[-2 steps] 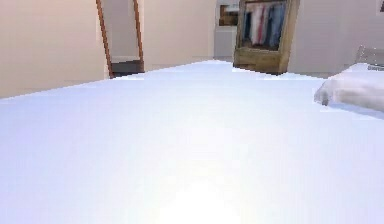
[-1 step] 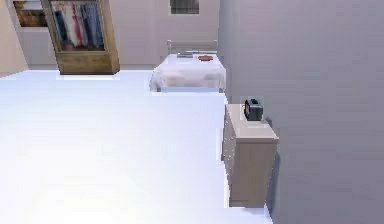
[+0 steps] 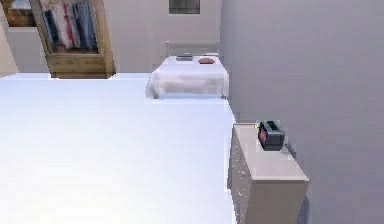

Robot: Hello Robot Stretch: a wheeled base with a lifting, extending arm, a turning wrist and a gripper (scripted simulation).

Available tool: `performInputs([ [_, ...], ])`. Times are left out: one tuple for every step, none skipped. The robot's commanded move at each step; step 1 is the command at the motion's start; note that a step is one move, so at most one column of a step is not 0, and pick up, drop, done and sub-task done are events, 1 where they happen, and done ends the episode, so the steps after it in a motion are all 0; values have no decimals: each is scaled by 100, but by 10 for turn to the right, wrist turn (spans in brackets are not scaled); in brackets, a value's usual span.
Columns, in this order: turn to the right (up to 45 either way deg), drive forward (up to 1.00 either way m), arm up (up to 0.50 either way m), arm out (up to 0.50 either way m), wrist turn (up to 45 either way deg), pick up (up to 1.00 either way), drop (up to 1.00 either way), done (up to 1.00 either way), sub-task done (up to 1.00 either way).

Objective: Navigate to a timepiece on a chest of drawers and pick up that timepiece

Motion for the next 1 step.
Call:
performInputs([
  [0,30,0,0,0,0,0,0,0],
])
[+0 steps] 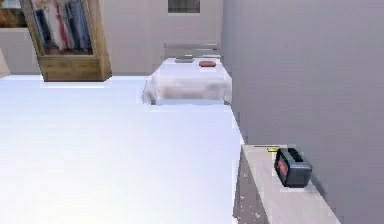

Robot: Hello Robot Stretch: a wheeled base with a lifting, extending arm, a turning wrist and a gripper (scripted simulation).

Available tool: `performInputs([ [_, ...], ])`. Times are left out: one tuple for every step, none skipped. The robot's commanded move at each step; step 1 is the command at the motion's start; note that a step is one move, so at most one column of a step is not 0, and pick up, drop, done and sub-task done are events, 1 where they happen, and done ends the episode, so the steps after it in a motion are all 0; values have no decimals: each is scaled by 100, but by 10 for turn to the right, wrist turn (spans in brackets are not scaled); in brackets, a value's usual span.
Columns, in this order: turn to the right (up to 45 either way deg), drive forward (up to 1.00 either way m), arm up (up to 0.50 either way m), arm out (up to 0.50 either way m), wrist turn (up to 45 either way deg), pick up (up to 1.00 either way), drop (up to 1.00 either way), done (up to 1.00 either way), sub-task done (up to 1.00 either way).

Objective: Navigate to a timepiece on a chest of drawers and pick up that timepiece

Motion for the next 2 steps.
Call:
performInputs([
  [-450,0,0,0,0,0,0,0,0],
  [-120,0,0,0,0,0,0,0,0],
])
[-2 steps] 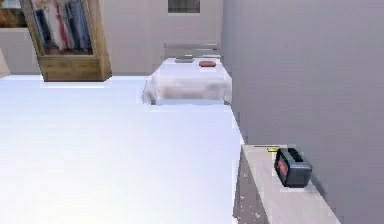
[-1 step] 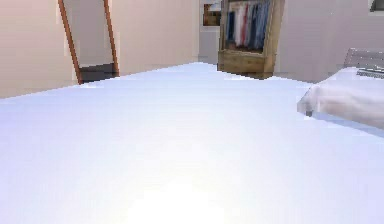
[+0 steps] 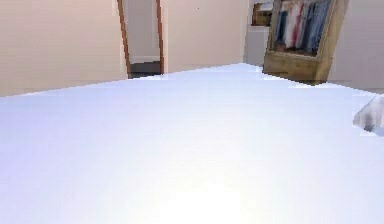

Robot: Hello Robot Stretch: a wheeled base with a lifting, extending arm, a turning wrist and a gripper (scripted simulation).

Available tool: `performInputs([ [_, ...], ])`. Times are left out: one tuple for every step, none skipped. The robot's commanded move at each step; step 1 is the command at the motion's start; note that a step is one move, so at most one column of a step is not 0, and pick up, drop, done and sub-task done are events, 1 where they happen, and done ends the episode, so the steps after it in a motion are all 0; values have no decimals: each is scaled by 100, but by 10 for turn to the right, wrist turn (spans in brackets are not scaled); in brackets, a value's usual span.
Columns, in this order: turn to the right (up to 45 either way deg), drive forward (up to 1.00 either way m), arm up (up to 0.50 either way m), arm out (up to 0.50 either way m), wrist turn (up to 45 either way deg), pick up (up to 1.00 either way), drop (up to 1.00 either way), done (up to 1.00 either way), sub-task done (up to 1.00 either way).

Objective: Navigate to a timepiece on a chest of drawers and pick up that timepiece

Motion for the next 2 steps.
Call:
performInputs([
  [450,0,0,0,0,0,0,0,0],
  [450,0,0,0,0,0,0,0,0],
])
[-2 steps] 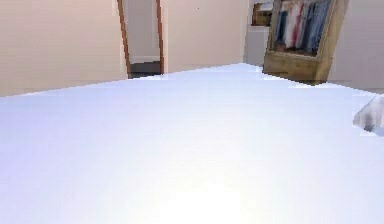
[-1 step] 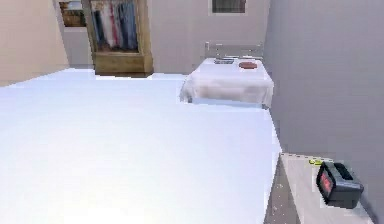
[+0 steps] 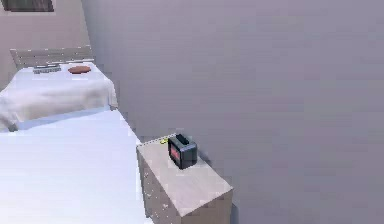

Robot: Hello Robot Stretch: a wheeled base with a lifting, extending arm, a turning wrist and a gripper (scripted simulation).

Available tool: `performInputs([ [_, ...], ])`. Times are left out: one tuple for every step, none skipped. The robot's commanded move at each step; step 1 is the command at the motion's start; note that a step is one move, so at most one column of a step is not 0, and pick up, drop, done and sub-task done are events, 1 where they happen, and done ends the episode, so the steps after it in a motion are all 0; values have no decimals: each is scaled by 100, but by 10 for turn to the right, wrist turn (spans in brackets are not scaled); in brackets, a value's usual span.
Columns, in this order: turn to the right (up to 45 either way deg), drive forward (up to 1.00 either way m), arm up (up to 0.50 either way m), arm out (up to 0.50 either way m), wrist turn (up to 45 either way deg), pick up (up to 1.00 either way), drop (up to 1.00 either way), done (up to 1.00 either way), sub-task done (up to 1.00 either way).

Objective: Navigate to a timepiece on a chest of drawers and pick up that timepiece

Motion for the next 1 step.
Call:
performInputs([
  [0,40,0,0,0,0,0,0,0],
])
